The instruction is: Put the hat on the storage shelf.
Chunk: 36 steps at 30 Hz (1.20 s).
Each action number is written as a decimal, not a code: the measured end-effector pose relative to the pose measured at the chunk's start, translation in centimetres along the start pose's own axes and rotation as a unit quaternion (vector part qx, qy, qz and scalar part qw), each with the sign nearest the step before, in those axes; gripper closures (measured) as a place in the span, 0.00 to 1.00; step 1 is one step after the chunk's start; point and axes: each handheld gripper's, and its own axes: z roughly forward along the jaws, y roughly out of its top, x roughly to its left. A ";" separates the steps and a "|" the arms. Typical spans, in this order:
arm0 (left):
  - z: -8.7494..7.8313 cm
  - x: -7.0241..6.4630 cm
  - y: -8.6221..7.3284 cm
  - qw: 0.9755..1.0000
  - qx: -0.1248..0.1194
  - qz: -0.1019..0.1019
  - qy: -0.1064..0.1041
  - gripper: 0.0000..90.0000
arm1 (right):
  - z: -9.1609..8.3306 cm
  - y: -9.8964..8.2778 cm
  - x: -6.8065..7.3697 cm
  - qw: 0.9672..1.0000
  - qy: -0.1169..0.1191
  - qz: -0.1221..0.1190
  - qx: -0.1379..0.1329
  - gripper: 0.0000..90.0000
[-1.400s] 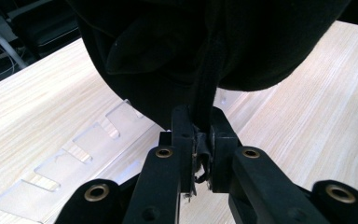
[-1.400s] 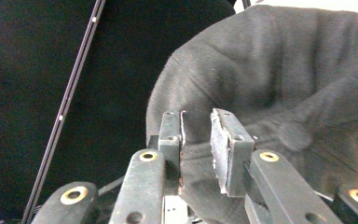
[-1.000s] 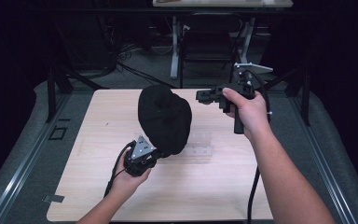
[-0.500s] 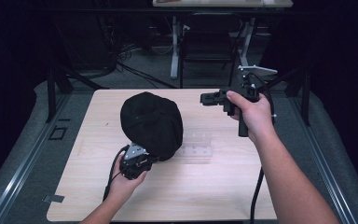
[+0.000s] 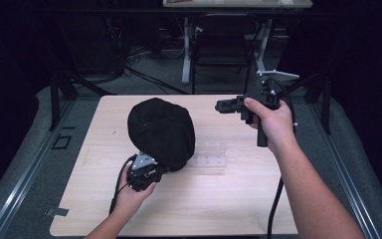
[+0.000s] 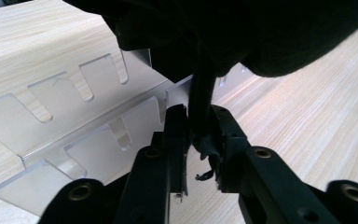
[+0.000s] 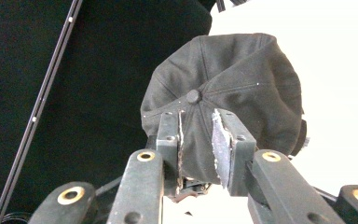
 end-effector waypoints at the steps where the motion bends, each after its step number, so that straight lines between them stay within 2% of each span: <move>1: 0.0 0.0 0.0 1.000 0.001 0.000 0.001 0.85 | 0.0 0.0 0.0 1.000 -0.001 -0.001 0.000 0.80; 10: -0.4 0.4 -0.1 1.000 0.009 -0.003 0.014 0.72 | -0.5 -0.1 0.2 1.000 -0.022 -0.012 -0.004 0.79; 12: -0.5 0.4 -0.2 1.000 0.007 -0.006 0.017 0.69 | -0.6 -0.2 0.2 0.999 -0.029 -0.019 -0.002 0.78; 16: -0.8 0.5 -0.3 1.000 0.019 -0.016 0.017 0.63 | -0.9 -0.4 0.4 0.999 -0.044 -0.026 -0.003 0.77; 19: -1.1 0.5 -0.3 0.999 0.018 -0.014 0.024 0.59 | -1.2 -0.6 0.4 0.998 -0.053 -0.037 -0.003 0.76; 24: -2.3 0.9 -1.0 0.999 0.021 -0.011 0.030 0.54 | -1.8 -1.3 0.2 0.996 -0.069 -0.048 -0.001 0.76; 29: -3.6 1.7 -1.5 0.999 0.022 -0.029 0.032 0.52 | -2.8 -2.3 -0.2 0.995 -0.084 -0.057 -0.003 0.76; 33: -4.4 2.0 -1.9 0.999 0.014 -0.037 0.035 0.52 | -3.6 -3.2 -0.3 0.991 -0.109 -0.072 -0.008 0.74; 36: -4.8 2.4 -2.4 0.998 0.015 -0.050 0.031 0.51 | -4.2 -3.9 -0.4 0.991 -0.112 -0.074 -0.012 0.73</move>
